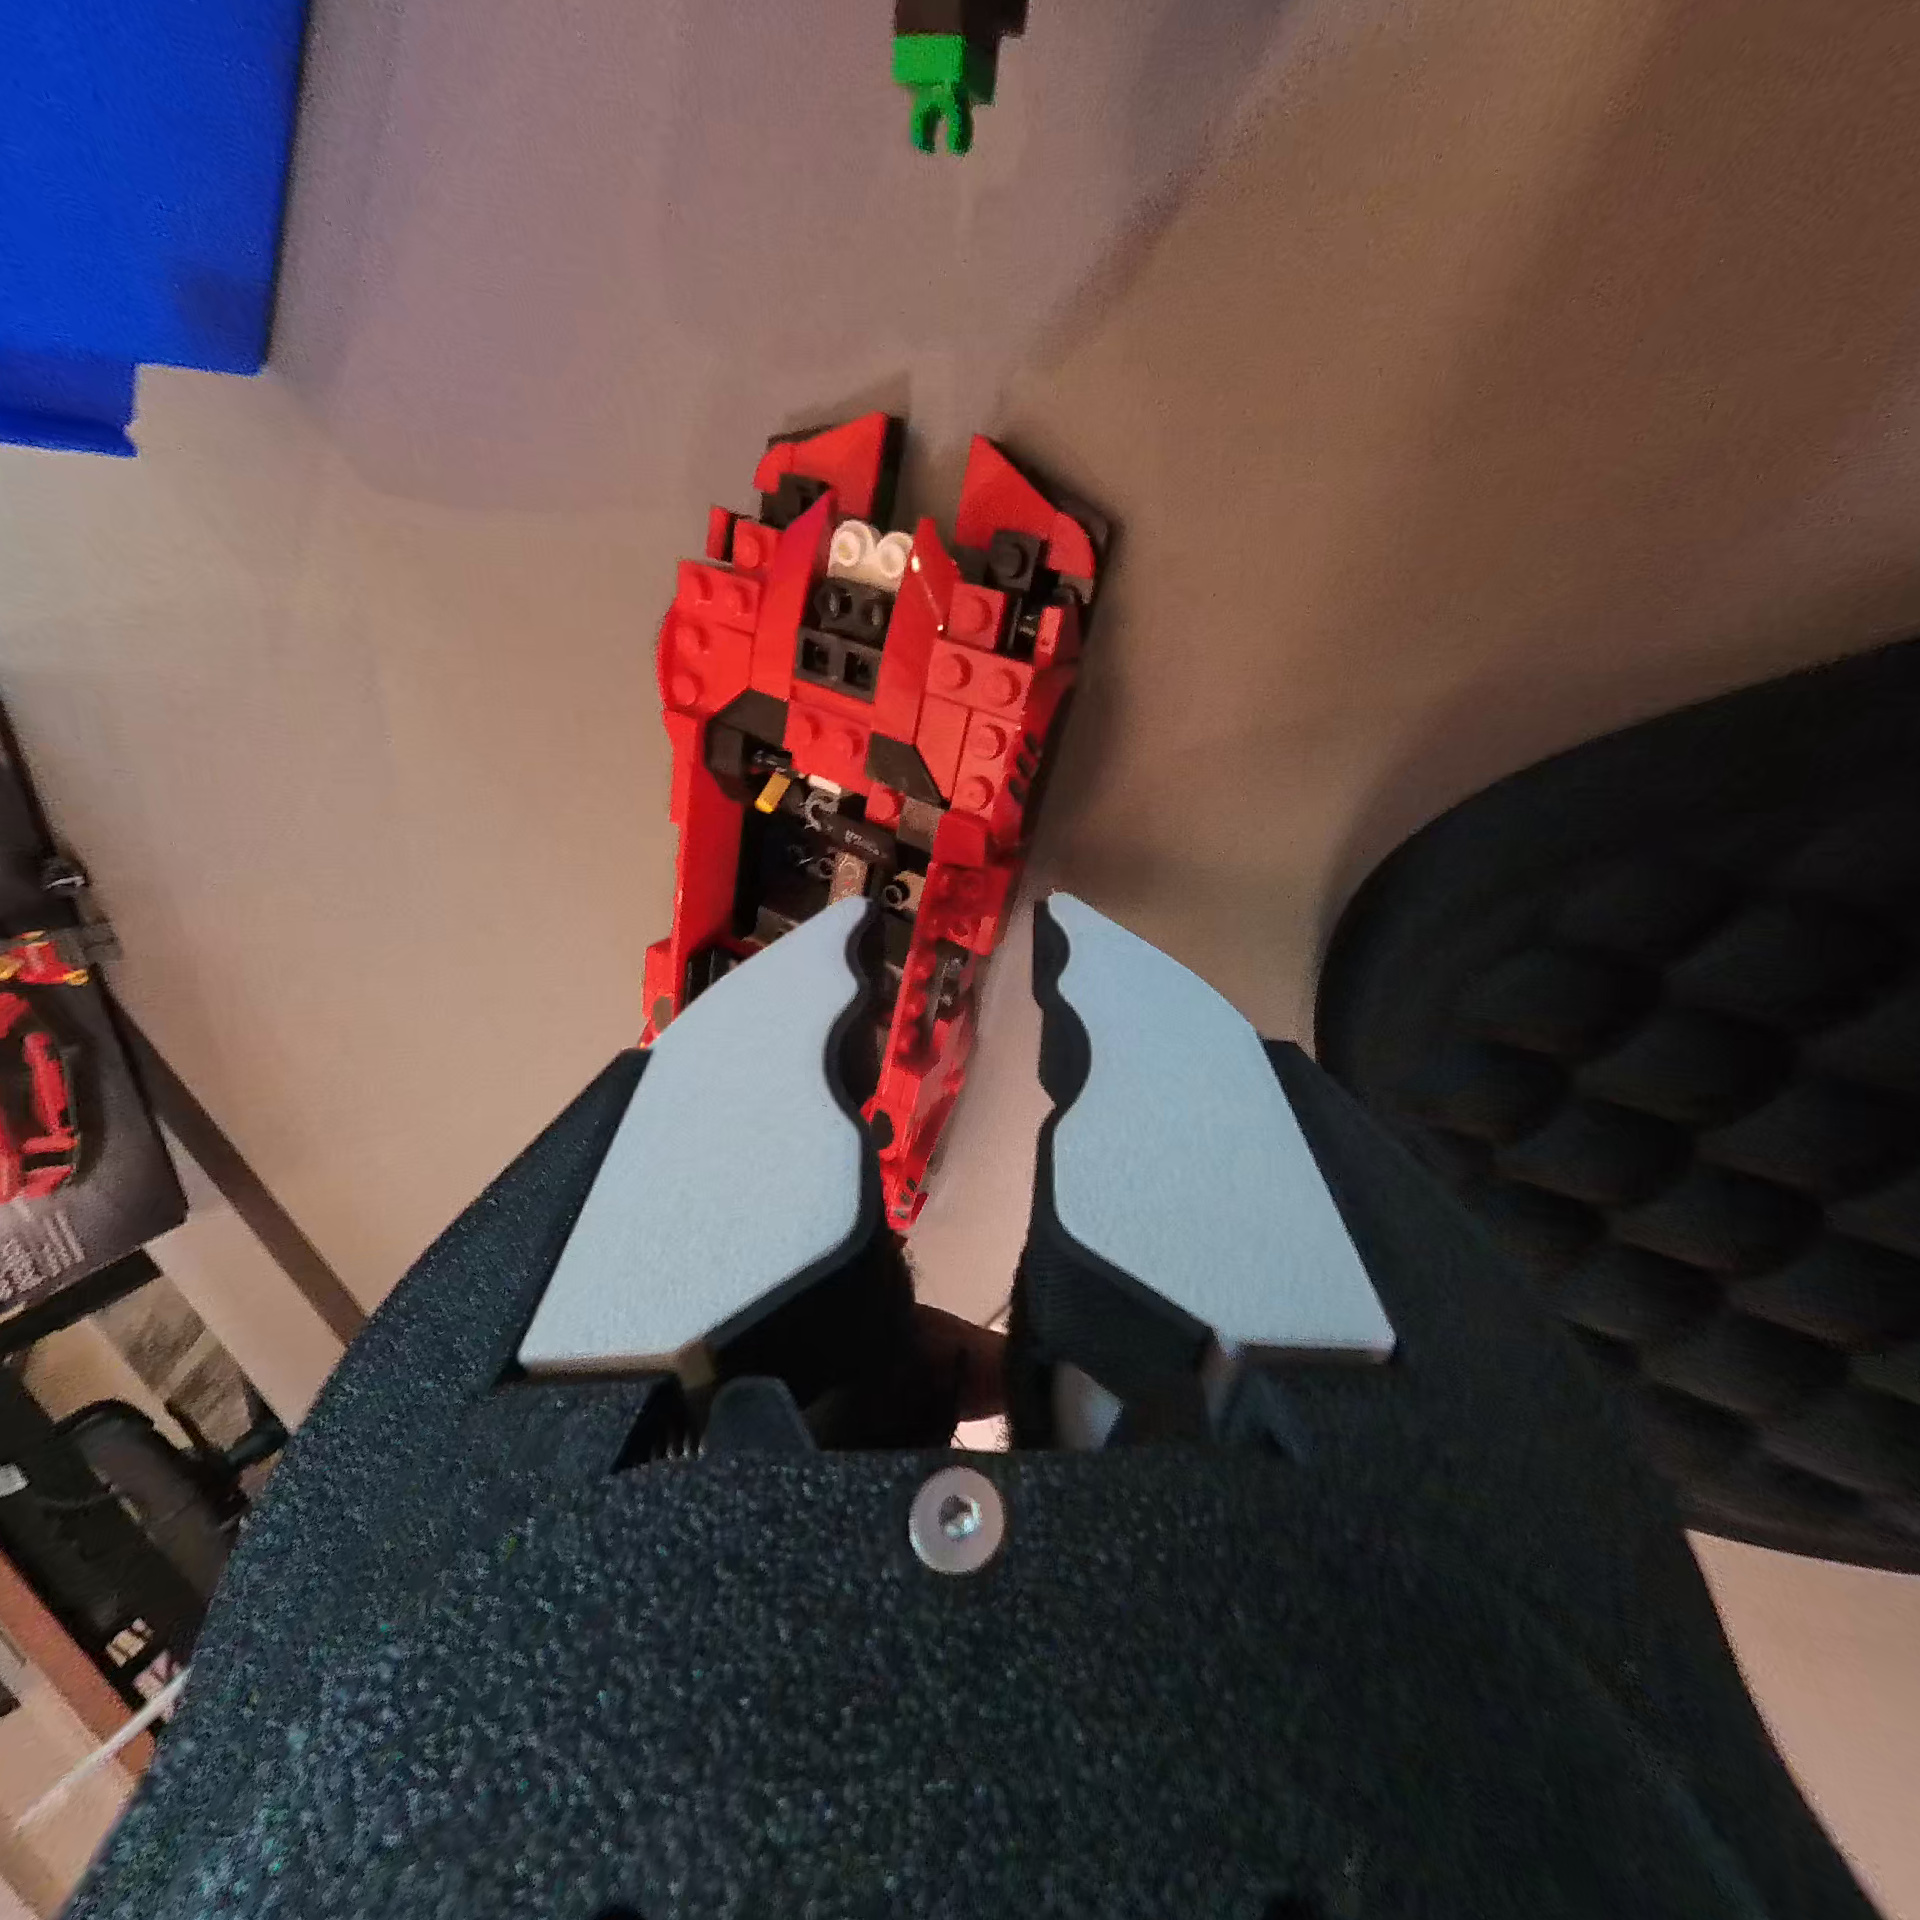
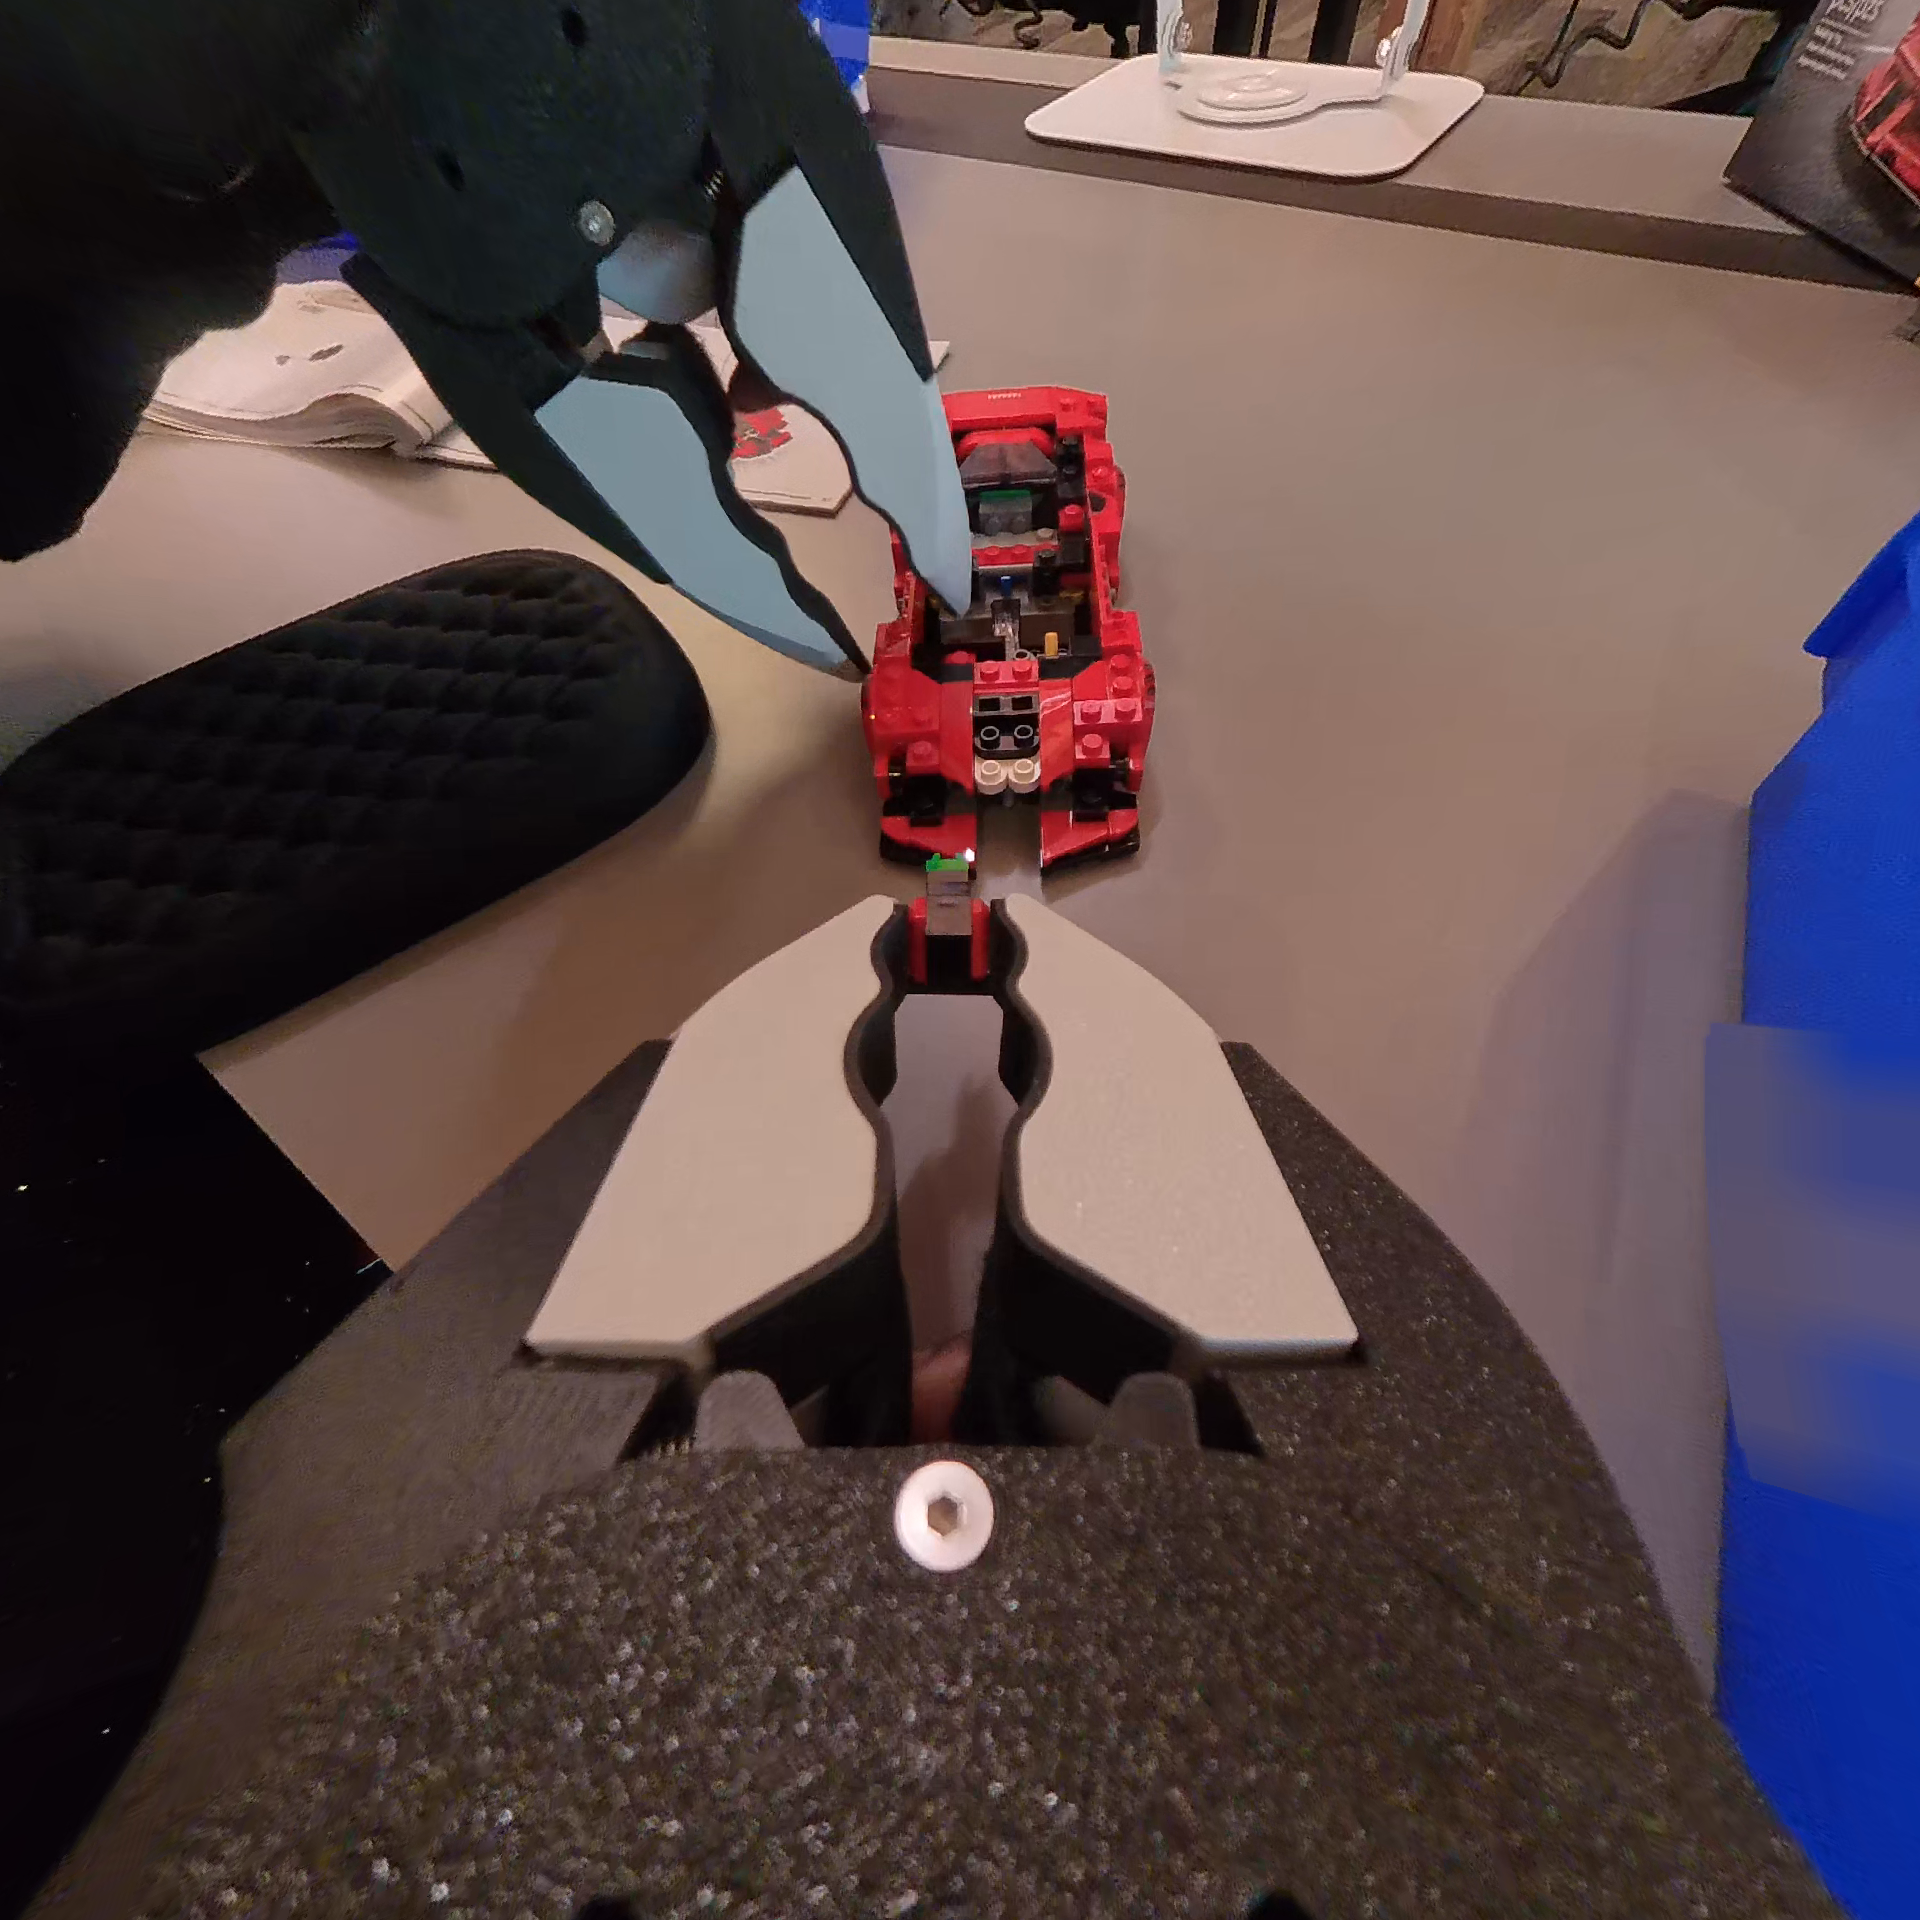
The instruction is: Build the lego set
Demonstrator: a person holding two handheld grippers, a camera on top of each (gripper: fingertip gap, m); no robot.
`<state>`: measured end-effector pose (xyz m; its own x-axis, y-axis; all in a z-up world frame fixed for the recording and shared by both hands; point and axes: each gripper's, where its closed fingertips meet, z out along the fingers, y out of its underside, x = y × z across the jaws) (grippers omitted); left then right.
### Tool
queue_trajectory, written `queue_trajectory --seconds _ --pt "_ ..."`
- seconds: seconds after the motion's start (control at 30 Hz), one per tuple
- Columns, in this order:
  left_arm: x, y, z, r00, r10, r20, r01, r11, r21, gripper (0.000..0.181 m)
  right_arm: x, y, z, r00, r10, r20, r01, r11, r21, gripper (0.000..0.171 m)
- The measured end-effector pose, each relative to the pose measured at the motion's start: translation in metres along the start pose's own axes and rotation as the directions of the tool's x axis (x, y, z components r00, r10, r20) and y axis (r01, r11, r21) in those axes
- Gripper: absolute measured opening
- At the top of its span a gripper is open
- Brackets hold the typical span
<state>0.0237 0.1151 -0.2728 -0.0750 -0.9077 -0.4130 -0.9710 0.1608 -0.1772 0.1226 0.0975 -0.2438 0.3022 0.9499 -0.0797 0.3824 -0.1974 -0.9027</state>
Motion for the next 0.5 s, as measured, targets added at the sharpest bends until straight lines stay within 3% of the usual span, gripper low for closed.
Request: queue_trajectory --seconds 0.23,0.5 --pt "0.0004 0.0003 0.0087 0.995 0.067 -0.074 -0.069 0.997 -0.022 0.018 -0.0007 -0.0001 -0.0003 1.000 0.001 0.007 -0.001 1.000 0.002 0.015" --pt "0.0051 -0.0022 0.0058 0.984 0.049 -0.172 -0.036 0.997 0.075 0.016 -0.0022 0.0017 0.0015 1.000 -0.004 0.012 0.004 1.000 -0.015 0.015"
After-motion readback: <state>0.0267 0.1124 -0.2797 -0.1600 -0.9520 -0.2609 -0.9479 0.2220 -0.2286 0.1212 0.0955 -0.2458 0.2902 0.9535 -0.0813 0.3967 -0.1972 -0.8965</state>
